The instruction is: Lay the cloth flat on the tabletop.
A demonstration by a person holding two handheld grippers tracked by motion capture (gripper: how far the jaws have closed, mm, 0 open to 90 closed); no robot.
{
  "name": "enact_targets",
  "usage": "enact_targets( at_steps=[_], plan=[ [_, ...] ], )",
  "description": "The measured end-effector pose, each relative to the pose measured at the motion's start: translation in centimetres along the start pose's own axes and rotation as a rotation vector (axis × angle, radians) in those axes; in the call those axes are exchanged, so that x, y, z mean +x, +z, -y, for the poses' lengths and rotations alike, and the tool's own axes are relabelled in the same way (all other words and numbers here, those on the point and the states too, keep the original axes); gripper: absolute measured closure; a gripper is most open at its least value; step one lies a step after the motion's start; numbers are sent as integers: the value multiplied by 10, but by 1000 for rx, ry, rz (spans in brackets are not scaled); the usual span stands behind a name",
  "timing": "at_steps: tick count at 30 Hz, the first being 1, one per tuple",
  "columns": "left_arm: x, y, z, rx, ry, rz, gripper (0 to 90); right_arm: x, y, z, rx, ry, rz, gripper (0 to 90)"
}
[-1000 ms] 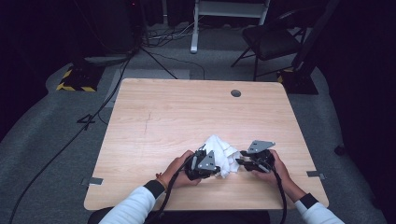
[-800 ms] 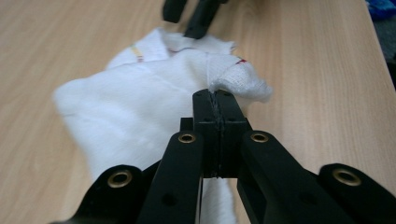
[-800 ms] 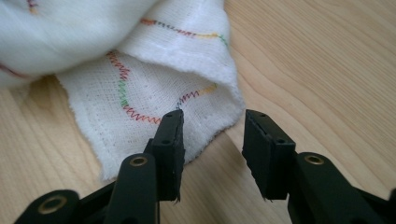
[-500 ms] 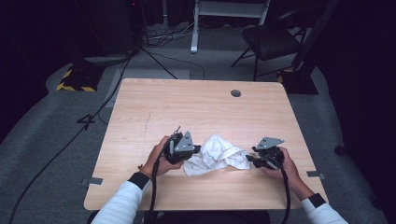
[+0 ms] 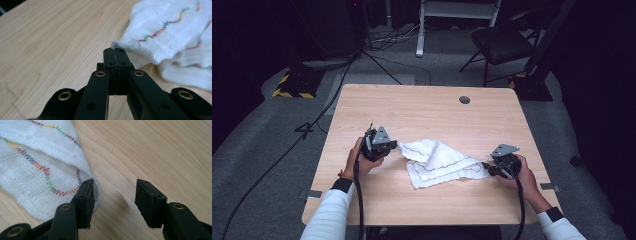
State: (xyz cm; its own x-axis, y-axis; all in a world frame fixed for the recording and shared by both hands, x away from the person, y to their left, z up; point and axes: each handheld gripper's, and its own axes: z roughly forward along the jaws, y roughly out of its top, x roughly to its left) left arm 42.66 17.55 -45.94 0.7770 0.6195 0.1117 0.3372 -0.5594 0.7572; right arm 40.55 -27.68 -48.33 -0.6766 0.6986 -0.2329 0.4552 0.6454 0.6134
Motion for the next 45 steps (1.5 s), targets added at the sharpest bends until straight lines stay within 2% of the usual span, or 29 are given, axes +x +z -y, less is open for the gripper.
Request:
enact_targets(
  at_steps=[2,3,4,6,9,10,12,13,14,15,16,17,18,19,20,21,23,24,25,26,29,32,34,35,36,38,40,43,45],
  plan=[
    [8,2,6,30,-16,-23,891,-3,0,1,6,13,0,501],
    [8,2,6,30,-16,-23,891,-3,0,1,6,13,0,501],
    [13,3,12,30,-50,-28,891,-4,0,1,10,24,3,500],
    [19,5,19,54,-73,-52,889,-9,-1,4,13,43,4,491],
    [21,5,22,65,-87,-71,880,-12,-2,5,18,55,4,478],
    [20,6,21,61,-98,-87,841,-13,-2,5,19,59,1,470],
    [16,4,17,36,-98,-73,725,-14,-3,6,25,65,-6,461],
    [13,2,14,32,-92,-79,653,-14,-5,6,22,57,-8,462],
    [6,0,7,10,-86,-64,578,-13,-10,4,2,45,-13,464],
    [6,0,7,10,-86,-64,528,-12,-12,4,-12,44,-15,464],
    [1,-1,3,4,-80,-63,528,-12,-12,4,-12,44,-15,464],
    [-11,-3,-4,-12,-91,-40,387,-11,-20,1,-51,42,-24,465],
    [-11,-3,-4,-12,-91,-40,343,-11,-20,1,-51,42,-24,465],
    [-19,-3,-8,-28,-90,-16,343,-10,-23,0,-74,38,-23,460],
    [-25,-3,-10,-36,-83,-4,307,-9,-28,-2,-100,36,-50,459],
    [-43,1,-13,-37,-59,54,283,-3,-33,-8,-152,26,-96,459],
    [-61,6,-14,-12,-24,90,258,6,-35,-16,-180,-1,-142,465],
    [-69,9,-13,4,-17,122,258,12,-35,-21,-192,-13,-164,470],
    [-69,9,-13,4,-17,122,258,12,-35,-21,-192,-13,-164,470],
    [-82,14,-12,36,5,168,259,26,-32,-31,-209,-50,-217,479],
    [-95,20,-11,71,38,201,264,52,-21,-46,-207,-128,-274,494],
    [-99,25,-10,78,34,215,256,73,-8,-59,-191,-198,-320,505],
    [-98,27,-8,85,34,212,227,83,1,-67,-182,-219,-339,505],
    [-98,27,-8,85,34,212,219,83,1,-67,-182,-219,-339,505],
    [-97,29,-6,94,25,209,214,91,10,-73,-177,-230,-371,508],
    [-96,32,-4,117,17,207,197,96,17,-76,-168,-237,-392,509],
    [-97,33,-3,123,18,207,195,99,19,-78,-167,-240,-397,518],
    [-102,36,-2,164,68,187,192,107,26,-82,-155,-257,-429,515],
    [-102,37,-1,158,65,189,191,109,28,-82,-155,-254,-444,514]
  ],
)
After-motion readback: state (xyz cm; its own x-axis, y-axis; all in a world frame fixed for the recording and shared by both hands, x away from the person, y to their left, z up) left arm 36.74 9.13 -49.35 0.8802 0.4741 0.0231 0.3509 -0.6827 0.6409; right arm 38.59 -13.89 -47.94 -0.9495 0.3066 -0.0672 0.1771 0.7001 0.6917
